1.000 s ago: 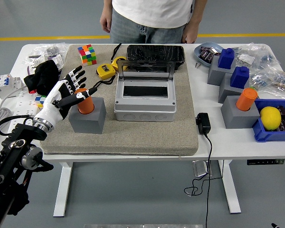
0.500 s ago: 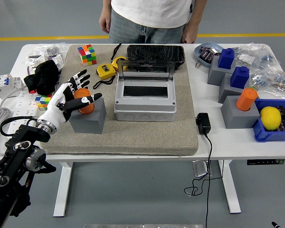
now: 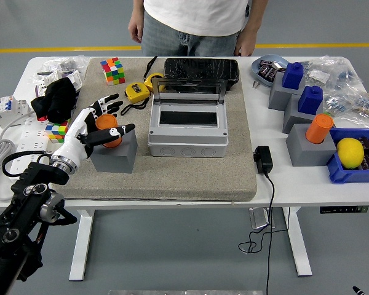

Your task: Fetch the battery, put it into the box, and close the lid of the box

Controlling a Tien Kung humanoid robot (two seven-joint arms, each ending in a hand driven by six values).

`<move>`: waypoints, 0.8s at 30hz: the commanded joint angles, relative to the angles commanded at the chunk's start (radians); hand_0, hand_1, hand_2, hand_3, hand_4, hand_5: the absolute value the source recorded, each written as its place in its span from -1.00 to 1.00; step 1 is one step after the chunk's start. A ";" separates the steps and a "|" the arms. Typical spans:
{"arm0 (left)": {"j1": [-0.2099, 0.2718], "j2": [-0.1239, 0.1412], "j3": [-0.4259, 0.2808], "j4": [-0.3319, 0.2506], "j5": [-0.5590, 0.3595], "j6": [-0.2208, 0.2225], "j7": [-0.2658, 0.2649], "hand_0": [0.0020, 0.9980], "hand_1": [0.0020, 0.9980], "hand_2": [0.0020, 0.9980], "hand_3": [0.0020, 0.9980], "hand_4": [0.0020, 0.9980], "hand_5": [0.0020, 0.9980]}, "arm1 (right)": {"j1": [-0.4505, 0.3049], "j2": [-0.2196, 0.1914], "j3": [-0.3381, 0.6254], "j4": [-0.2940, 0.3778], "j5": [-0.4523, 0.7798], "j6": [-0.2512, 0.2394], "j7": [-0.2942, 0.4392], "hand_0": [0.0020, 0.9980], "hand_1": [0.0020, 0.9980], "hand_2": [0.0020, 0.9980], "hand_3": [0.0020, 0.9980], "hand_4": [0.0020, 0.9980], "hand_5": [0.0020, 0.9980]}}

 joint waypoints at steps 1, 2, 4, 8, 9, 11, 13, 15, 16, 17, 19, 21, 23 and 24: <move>0.001 -0.001 0.002 0.000 0.001 0.002 0.000 0.58 0.64 0.41 0.38 1.00 -1.00 | 0.000 0.000 0.001 0.000 0.000 0.000 0.000 0.71 0.66 0.60 0.64 1.00 1.00; 0.003 -0.001 0.004 0.000 0.002 0.005 -0.001 0.58 0.64 0.41 0.38 1.00 -1.00 | 0.000 0.000 0.001 0.000 0.000 0.000 0.000 0.71 0.66 0.60 0.64 1.00 1.00; 0.004 -0.001 0.007 -0.001 0.007 0.008 0.000 0.58 0.64 0.41 0.38 1.00 -1.00 | 0.000 0.000 0.002 0.000 -0.001 0.000 0.000 0.71 0.66 0.60 0.64 1.00 1.00; 0.003 0.000 0.015 -0.004 0.018 0.019 0.001 0.55 0.63 0.40 0.35 0.92 -1.00 | 0.000 0.000 0.002 0.000 -0.001 0.000 0.001 0.71 0.66 0.60 0.64 1.00 1.00; 0.003 0.000 0.015 -0.004 0.020 0.022 0.001 0.55 0.63 0.40 0.35 0.92 -1.00 | 0.000 0.000 0.002 0.000 -0.001 0.000 0.001 0.71 0.66 0.60 0.64 1.00 1.00; 0.003 -0.001 0.017 -0.004 0.025 0.030 0.000 0.55 0.63 0.40 0.35 0.92 -1.00 | 0.000 -0.001 0.002 0.000 -0.001 0.000 0.001 0.71 0.66 0.60 0.64 1.00 1.00; 0.003 0.000 0.023 -0.004 0.035 0.044 0.000 0.43 0.50 0.18 0.14 0.75 -1.00 | 0.000 -0.001 0.004 -0.001 0.000 0.000 0.002 0.71 0.66 0.60 0.64 1.00 1.00; 0.004 0.000 0.027 -0.005 0.044 0.060 -0.001 0.43 0.50 0.18 0.14 0.75 -1.00 | 0.000 -0.002 0.005 -0.001 0.000 0.000 0.002 0.71 0.66 0.60 0.64 1.00 1.00; 0.004 0.000 0.029 -0.005 0.049 0.071 -0.004 0.43 0.50 0.18 0.14 0.75 -1.00 | 0.000 -0.002 0.005 -0.002 0.000 0.000 0.002 0.71 0.66 0.60 0.64 1.00 1.00; 0.004 -0.001 0.031 -0.006 0.056 0.087 -0.007 0.43 0.50 0.18 0.14 0.75 -1.00 | 0.000 -0.002 0.006 -0.002 0.000 0.000 0.002 0.71 0.66 0.60 0.64 1.00 1.00; 0.005 -0.001 0.034 -0.006 0.061 0.106 -0.010 0.26 0.43 0.09 0.04 0.68 -1.00 | -0.001 -0.002 0.007 -0.002 -0.001 0.001 0.002 0.71 0.65 0.60 0.64 1.00 1.00; 0.006 -0.001 0.036 -0.006 0.058 0.119 -0.013 0.26 0.43 0.09 0.04 0.68 -1.00 | -0.002 -0.002 0.006 -0.002 -0.001 0.001 0.002 0.71 0.65 0.60 0.64 1.00 1.00; 0.006 -0.002 0.038 -0.004 0.053 0.127 -0.015 0.26 0.43 0.09 0.04 0.68 -1.00 | -0.002 -0.002 0.007 -0.002 -0.002 0.001 0.002 0.71 0.65 0.60 0.64 1.00 1.00; 0.006 -0.002 0.038 -0.003 0.051 0.128 -0.016 0.26 0.43 0.09 0.04 0.68 -1.00 | -0.002 -0.002 0.007 -0.002 -0.002 0.001 0.002 0.71 0.65 0.60 0.64 1.00 1.00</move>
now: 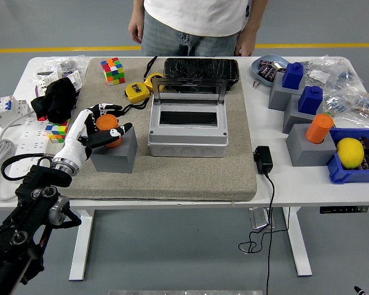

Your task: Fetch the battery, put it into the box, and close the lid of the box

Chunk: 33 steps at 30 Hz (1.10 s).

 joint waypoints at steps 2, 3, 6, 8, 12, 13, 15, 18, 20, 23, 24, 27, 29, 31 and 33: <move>0.001 0.000 0.001 0.001 -0.002 0.005 -0.001 0.12 0.21 0.03 -0.02 0.67 -1.00 | 0.000 0.000 0.001 0.000 -0.001 0.000 0.000 0.71 0.65 0.60 0.64 1.00 1.00; 0.001 0.000 0.001 0.002 -0.003 0.005 -0.001 0.12 0.21 0.03 -0.02 0.67 -1.00 | 0.001 0.000 0.002 0.000 -0.001 0.000 0.000 0.71 0.65 0.60 0.64 1.00 1.00; 0.001 -0.002 0.005 0.003 -0.005 0.005 0.000 0.12 0.21 0.03 -0.02 0.67 -1.00 | 0.001 -0.001 0.004 -0.001 -0.002 0.000 0.000 0.71 0.65 0.60 0.64 1.00 1.00; 0.002 -0.004 0.007 0.005 -0.007 0.005 0.000 0.11 0.19 0.01 -0.04 0.68 -1.00 | 0.002 -0.001 0.005 -0.001 -0.002 0.000 0.000 0.71 0.65 0.60 0.64 1.00 1.00; 0.004 -0.005 0.013 0.007 -0.010 0.007 0.000 0.11 0.19 0.01 -0.04 0.68 -1.00 | 0.002 -0.002 0.009 -0.001 -0.004 0.000 0.000 0.71 0.65 0.60 0.64 1.00 1.00; 0.004 -0.005 0.014 0.007 -0.010 0.007 0.000 0.10 0.14 -0.03 -0.07 0.70 -1.00 | 0.002 -0.001 0.010 -0.001 -0.004 0.000 0.000 0.71 0.65 0.60 0.64 1.00 1.00; 0.004 -0.005 0.016 0.007 -0.010 0.008 0.001 0.10 0.14 -0.03 -0.07 0.70 -1.00 | 0.002 -0.001 0.010 -0.001 -0.005 0.000 0.000 0.71 0.65 0.60 0.64 1.00 1.00; 0.004 -0.005 0.019 0.007 -0.008 0.010 0.002 0.10 0.14 -0.03 -0.07 0.70 -1.00 | 0.002 -0.001 0.011 -0.001 -0.005 0.000 0.001 0.71 0.65 0.60 0.64 1.00 1.00; 0.003 -0.005 0.020 0.007 -0.005 0.012 0.003 -0.02 0.05 -0.15 -0.21 0.68 -1.00 | 0.002 -0.001 0.012 -0.001 -0.006 0.000 0.001 0.71 0.65 0.60 0.64 1.00 1.00; 0.003 -0.005 0.024 0.008 -0.004 0.016 0.003 -0.02 0.05 -0.15 -0.21 0.68 -1.00 | 0.003 -0.001 0.014 -0.002 -0.007 0.000 0.001 0.71 0.65 0.60 0.64 1.00 1.00; 0.003 -0.004 0.026 0.008 -0.004 0.017 0.002 -0.02 0.05 -0.15 -0.21 0.68 -1.00 | 0.003 -0.001 0.014 -0.002 -0.007 0.001 0.001 0.71 0.65 0.60 0.64 1.00 1.00; 0.004 -0.005 0.031 0.009 -0.006 0.020 0.001 -0.33 -0.01 -0.23 -0.32 0.67 -1.00 | 0.003 -0.002 0.015 -0.002 -0.008 0.001 0.000 0.71 0.65 0.60 0.64 1.00 1.00; 0.004 -0.005 0.032 0.010 -0.008 0.023 0.000 -0.33 -0.01 -0.23 -0.32 0.67 -1.00 | 0.003 -0.002 0.016 -0.002 -0.008 0.001 0.001 0.71 0.65 0.60 0.64 1.00 1.00; 0.004 -0.006 0.034 0.011 -0.010 0.024 0.000 -0.61 -0.13 -0.36 -0.45 0.69 -1.00 | 0.004 -0.002 0.017 -0.002 -0.008 0.001 0.001 0.71 0.65 0.60 0.64 1.00 1.00; 0.003 -0.006 0.036 0.012 -0.011 0.026 0.000 -0.61 -0.13 -0.36 -0.45 0.69 -1.00 | 0.003 -0.002 0.016 -0.002 -0.008 0.001 0.001 0.71 0.65 0.60 0.64 1.00 1.00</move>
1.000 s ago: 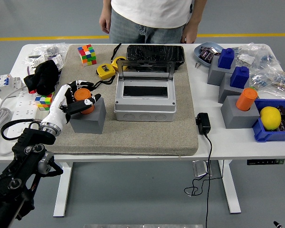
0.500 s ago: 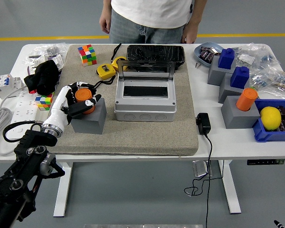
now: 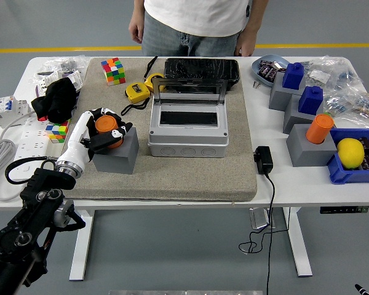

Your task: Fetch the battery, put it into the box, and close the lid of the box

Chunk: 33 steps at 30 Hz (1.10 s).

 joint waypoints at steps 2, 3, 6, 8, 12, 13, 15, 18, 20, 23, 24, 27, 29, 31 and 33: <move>0.000 -0.001 0.002 0.002 -0.002 0.003 -0.001 -0.61 -0.13 -0.36 -0.45 0.69 -1.00 | 0.000 0.000 0.001 0.000 -0.001 0.000 0.000 0.71 0.65 0.60 0.64 1.00 1.00; 0.000 -0.001 0.003 0.003 -0.003 0.004 -0.001 -0.61 -0.13 -0.36 -0.45 0.69 -1.00 | 0.000 0.000 0.001 0.000 -0.001 0.000 0.000 0.71 0.65 0.60 0.64 1.00 1.00; 0.000 -0.001 0.005 0.004 -0.006 0.007 -0.001 -0.69 -0.28 -0.45 -0.53 0.75 -1.00 | 0.001 -0.001 0.003 0.001 -0.002 0.000 0.000 0.71 0.65 0.60 0.64 1.00 1.00; -0.001 -0.002 0.007 0.004 -0.008 0.013 -0.003 -0.69 -0.28 -0.45 -0.53 0.75 -1.00 | 0.001 -0.001 0.003 0.001 -0.002 0.000 0.001 0.71 0.65 0.60 0.64 1.00 1.00; -0.003 -0.002 0.011 -0.001 -0.010 0.019 -0.004 -0.70 -0.51 -0.54 -0.56 0.73 -1.00 | 0.002 -0.001 0.004 0.000 -0.002 0.000 0.001 0.71 0.65 0.60 0.64 1.00 1.00; -0.004 -0.002 0.013 -0.002 -0.012 0.022 -0.005 -0.70 -0.51 -0.54 -0.56 0.73 -1.00 | 0.002 -0.002 0.004 0.000 -0.002 0.000 0.001 0.71 0.65 0.60 0.64 1.00 1.00; -0.005 -0.002 0.016 -0.005 -0.015 0.030 -0.007 -0.70 -0.51 -0.54 -0.56 0.73 -1.00 | 0.002 -0.002 0.004 0.000 -0.001 0.001 0.002 0.71 0.65 0.60 0.64 1.00 1.00; -0.005 -0.002 0.020 -0.012 -0.015 0.040 -0.008 -0.71 -0.53 -0.55 -0.57 0.74 -1.00 | 0.002 -0.002 0.003 -0.001 0.000 0.001 0.002 0.71 0.65 0.60 0.64 1.00 1.00; -0.006 -0.002 0.024 -0.016 -0.016 0.045 -0.008 -0.71 -0.53 -0.55 -0.57 0.74 -1.00 | 0.001 -0.002 0.003 -0.001 0.000 0.001 0.002 0.71 0.65 0.60 0.64 1.00 1.00; -0.006 -0.002 0.029 -0.023 -0.012 0.055 -0.010 -0.73 -0.57 -0.58 -0.61 0.76 -1.00 | 0.001 -0.002 0.004 -0.001 0.000 0.001 0.003 0.71 0.65 0.60 0.64 1.00 1.00; -0.006 -0.002 0.031 -0.027 -0.011 0.059 -0.010 -0.73 -0.57 -0.58 -0.61 0.76 -1.00 | 0.001 -0.002 0.004 -0.001 0.000 0.001 0.003 0.71 0.65 0.60 0.64 1.00 1.00; -0.008 -0.001 0.038 -0.038 -0.009 0.069 -0.011 -0.73 -0.57 -0.58 -0.61 0.76 -1.00 | 0.003 -0.003 0.004 -0.001 0.000 0.001 0.003 0.71 0.65 0.60 0.64 1.00 1.00; -0.010 0.001 0.044 -0.049 -0.008 0.077 -0.012 -0.76 -0.47 -0.56 -0.64 0.80 -1.00 | 0.002 -0.002 0.004 -0.001 0.000 0.001 0.003 0.71 0.66 0.60 0.64 1.00 1.00; -0.011 0.002 0.048 -0.056 -0.008 0.083 -0.013 -0.76 -0.47 -0.56 -0.64 0.80 -1.00 | 0.002 -0.003 0.004 -0.001 -0.001 0.001 0.003 0.71 0.66 0.60 0.64 1.00 1.00; -0.012 0.004 0.055 -0.068 -0.005 0.090 -0.013 -0.76 -0.47 -0.56 -0.64 0.80 -1.00 | 0.002 -0.003 0.005 -0.002 -0.001 0.001 0.003 0.71 0.66 0.60 0.64 1.00 1.00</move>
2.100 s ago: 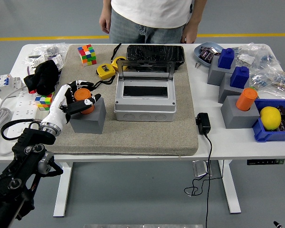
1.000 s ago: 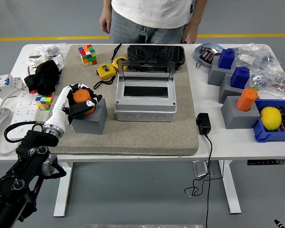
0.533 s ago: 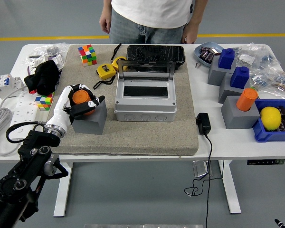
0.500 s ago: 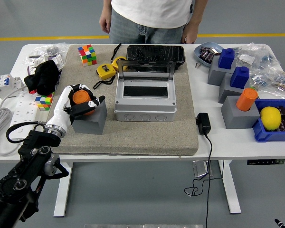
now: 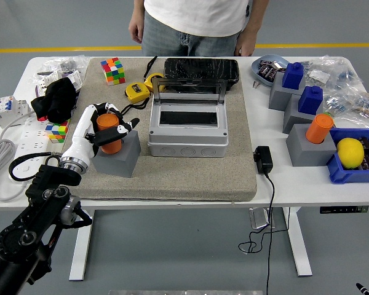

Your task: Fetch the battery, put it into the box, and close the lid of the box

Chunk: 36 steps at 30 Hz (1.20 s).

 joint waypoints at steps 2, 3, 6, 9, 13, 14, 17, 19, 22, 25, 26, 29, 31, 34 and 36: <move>-0.001 0.001 0.007 -0.010 0.005 0.007 0.000 -0.82 -0.67 -0.66 -0.68 0.83 -1.00 | 0.000 0.000 0.001 0.000 -0.001 0.000 0.000 0.71 0.66 0.60 0.64 1.00 1.00; -0.002 0.001 0.009 -0.014 0.007 0.011 -0.001 -0.82 -0.67 -0.66 -0.68 0.83 -1.00 | 0.000 0.000 0.001 0.000 -0.001 0.000 0.000 0.71 0.66 0.60 0.64 1.00 1.00; -0.003 0.003 0.022 -0.025 0.009 0.027 -0.004 -0.82 -0.67 -0.66 -0.68 0.83 -1.00 | 0.000 0.000 0.002 0.000 -0.001 0.001 0.000 0.71 0.66 0.60 0.64 1.00 1.00; -0.004 0.007 0.038 -0.040 0.011 0.048 -0.010 -0.89 -0.70 -0.71 -0.73 0.99 -1.00 | 0.000 -0.001 0.002 -0.001 -0.001 0.001 0.000 0.71 0.66 0.60 0.64 1.00 1.00; -0.007 0.017 0.076 -0.085 0.016 0.091 -0.022 -0.89 -0.70 -0.71 -0.73 0.99 -1.00 | 0.001 0.000 0.004 -0.001 -0.002 0.000 0.000 0.71 0.66 0.60 0.64 1.00 1.00; -0.007 0.024 0.093 -0.103 0.022 0.109 -0.024 -0.93 -0.88 -0.82 -0.83 1.00 -1.00 | 0.002 0.000 0.005 -0.001 -0.002 0.001 0.000 0.71 0.66 0.60 0.64 1.00 1.00; -0.011 0.041 0.139 -0.152 0.051 0.157 -0.030 -0.93 -0.88 -0.82 -0.83 1.00 -1.00 | 0.002 -0.001 0.006 -0.001 -0.004 0.001 0.000 0.71 0.66 0.60 0.64 1.00 1.00; -0.014 0.052 0.167 -0.187 0.075 0.175 -0.029 -0.93 -0.88 -0.82 -0.83 1.00 -1.00 | 0.003 -0.001 0.009 -0.001 -0.005 0.001 0.000 0.71 0.66 0.60 0.64 1.00 1.00; -0.017 0.065 0.201 -0.232 0.110 0.196 -0.022 -0.93 -0.98 -0.89 -0.89 1.00 -0.97 | 0.003 -0.002 0.009 -0.001 -0.005 0.001 -0.001 0.71 0.66 0.60 0.64 1.00 1.00; -0.020 0.079 0.243 -0.284 0.138 0.224 -0.014 -0.93 -0.98 -0.89 -0.89 1.00 -0.97 | 0.003 -0.002 0.011 -0.002 -0.007 0.001 -0.001 0.71 0.66 0.60 0.64 1.00 1.00; -0.020 0.083 0.257 -0.300 0.152 0.230 -0.008 -0.93 -1.00 -0.95 -0.97 1.00 -0.48 | 0.003 -0.002 0.011 -0.002 -0.007 0.001 -0.001 0.71 0.66 0.60 0.64 1.00 1.00; -0.025 0.095 0.300 -0.341 0.191 0.249 0.010 -0.93 -1.00 -0.95 -0.97 1.00 -0.48 | 0.003 -0.001 0.014 -0.002 -0.009 0.001 -0.001 0.71 0.66 0.60 0.64 1.00 1.00; -0.033 0.104 0.333 -0.360 0.227 0.256 0.024 -0.93 -1.00 -0.95 -0.97 1.00 -0.48 | 0.004 -0.001 0.015 -0.002 -0.010 0.001 -0.002 0.71 0.66 0.60 0.64 1.00 1.00; -0.051 0.117 0.387 -0.365 0.259 0.258 0.037 -0.94 -1.00 -0.96 -0.99 0.84 -0.27 | 0.005 -0.001 0.014 -0.002 -0.010 0.001 -0.002 0.71 0.66 0.60 0.64 1.00 1.00; -0.067 0.124 0.425 -0.357 0.277 0.261 0.041 -0.94 -1.00 -0.96 -0.99 0.84 -0.27 | 0.006 -0.002 0.014 -0.003 -0.011 0.001 -0.002 0.71 0.66 0.60 0.64 1.00 1.00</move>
